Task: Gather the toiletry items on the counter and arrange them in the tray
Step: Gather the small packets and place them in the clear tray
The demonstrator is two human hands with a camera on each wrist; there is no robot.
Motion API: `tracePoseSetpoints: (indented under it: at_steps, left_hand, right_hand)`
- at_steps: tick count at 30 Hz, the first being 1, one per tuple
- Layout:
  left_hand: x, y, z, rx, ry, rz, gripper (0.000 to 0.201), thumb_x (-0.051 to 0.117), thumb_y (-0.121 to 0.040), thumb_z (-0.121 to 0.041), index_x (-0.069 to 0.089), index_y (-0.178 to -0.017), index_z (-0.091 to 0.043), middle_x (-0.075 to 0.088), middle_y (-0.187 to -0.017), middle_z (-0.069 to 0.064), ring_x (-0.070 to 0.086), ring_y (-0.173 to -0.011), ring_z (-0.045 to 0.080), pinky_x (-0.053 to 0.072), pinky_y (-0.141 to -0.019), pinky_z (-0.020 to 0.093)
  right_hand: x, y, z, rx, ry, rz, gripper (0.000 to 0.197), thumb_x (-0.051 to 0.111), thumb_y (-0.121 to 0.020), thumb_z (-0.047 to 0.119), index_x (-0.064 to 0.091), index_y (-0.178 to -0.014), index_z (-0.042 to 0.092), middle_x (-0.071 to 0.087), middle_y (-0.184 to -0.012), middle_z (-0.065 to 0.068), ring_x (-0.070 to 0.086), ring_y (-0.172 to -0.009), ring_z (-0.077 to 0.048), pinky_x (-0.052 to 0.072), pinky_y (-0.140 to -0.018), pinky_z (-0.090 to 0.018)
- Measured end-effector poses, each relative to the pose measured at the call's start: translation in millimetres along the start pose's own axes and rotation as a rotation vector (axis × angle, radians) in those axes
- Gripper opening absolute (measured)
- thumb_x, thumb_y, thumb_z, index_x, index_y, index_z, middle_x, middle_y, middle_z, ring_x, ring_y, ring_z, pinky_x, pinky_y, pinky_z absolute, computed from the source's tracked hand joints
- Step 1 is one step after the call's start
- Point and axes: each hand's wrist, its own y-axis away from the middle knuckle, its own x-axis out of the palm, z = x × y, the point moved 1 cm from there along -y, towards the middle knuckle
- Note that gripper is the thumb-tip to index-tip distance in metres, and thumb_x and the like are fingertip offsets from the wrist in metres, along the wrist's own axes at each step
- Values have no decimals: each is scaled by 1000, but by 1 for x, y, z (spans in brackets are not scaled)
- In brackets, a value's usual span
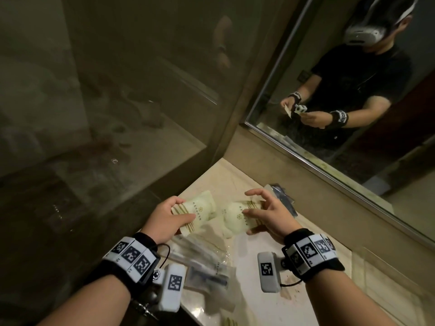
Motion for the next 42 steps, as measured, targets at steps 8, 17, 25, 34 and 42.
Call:
tracePoseSetpoints:
  at_steps: [8, 17, 25, 34, 42]
  left_hand:
    - [-1, 1, 0, -4, 103, 5, 18, 73, -80, -1, 67, -91, -15, 73, -91, 11, 71, -89, 30, 57, -82, 54]
    - [-3, 8, -4, -30, 191, 48, 18, 68, -83, 3, 65, -96, -9, 71, -95, 17, 70, -86, 31, 58, -76, 54]
    - [-1, 11, -1, -65, 279, 108, 19, 67, -83, 3, 66, -96, -11, 73, -97, 15, 72, -85, 26, 60, -70, 41]
    - [2, 13, -2, -97, 303, 80, 13, 67, -85, -3, 65, -96, -10, 72, -98, 15, 70, -85, 26, 61, -62, 36]
    - [10, 13, -9, -107, 305, 131, 15, 63, -90, -7, 64, -105, -9, 68, -109, 15, 66, -93, 24, 62, -61, 34]
  right_hand:
    - [5, -6, 5, -63, 95, 19, 28, 74, -72, -7, 57, -81, 12, 66, -84, -13, 61, -65, -19, 46, -50, -24]
    - [16, -5, 13, -20, -34, 29, 20, 62, -80, -14, 58, -77, 5, 68, -81, -12, 65, -65, -18, 52, -52, -22]
    - [27, -2, 9, 29, -212, -43, 16, 61, -82, -13, 56, -86, 2, 69, -85, -17, 66, -62, -22, 54, -49, -23]
    - [22, 0, 5, -53, -226, -82, 21, 65, -80, -5, 53, -89, 10, 70, -88, -15, 67, -79, -26, 57, -66, -33]
    - [39, 1, 6, -191, 403, 95, 38, 79, -66, 39, 62, -99, 31, 66, -93, -30, 66, -79, -35, 54, -79, -51]
